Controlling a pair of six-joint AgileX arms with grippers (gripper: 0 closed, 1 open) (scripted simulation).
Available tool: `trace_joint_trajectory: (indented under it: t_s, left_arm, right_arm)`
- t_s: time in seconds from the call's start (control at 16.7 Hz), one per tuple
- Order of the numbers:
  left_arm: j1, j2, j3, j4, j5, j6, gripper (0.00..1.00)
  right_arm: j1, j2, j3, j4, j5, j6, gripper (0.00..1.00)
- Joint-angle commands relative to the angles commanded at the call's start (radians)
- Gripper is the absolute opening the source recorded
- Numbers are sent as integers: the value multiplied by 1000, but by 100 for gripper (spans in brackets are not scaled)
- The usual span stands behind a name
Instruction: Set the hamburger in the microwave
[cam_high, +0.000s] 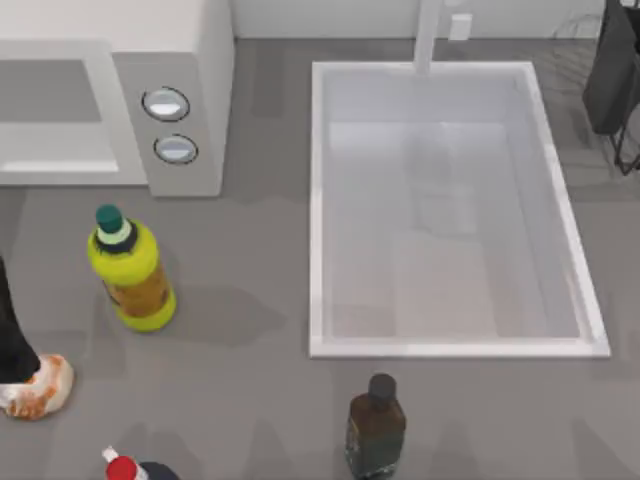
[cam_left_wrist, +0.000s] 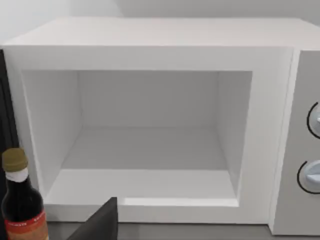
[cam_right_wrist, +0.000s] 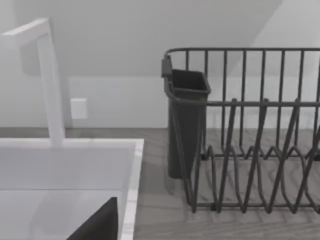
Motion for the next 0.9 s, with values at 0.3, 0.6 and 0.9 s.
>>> trace_joint_trajectory:
  t_s: [0.3,0.6,0.9]
  left_arm:
    - [1,57,37,-37,-3,-1,100]
    - [-4,313,206,-204,-4,-18,100]
    - [-12,584,360,-356,-1,-38,100]
  right_arm:
    - [0,0,0,0,0,0,100]
    - [0,0,0,0,0,0,100]
    - [0,0,0,0,0,0,100]
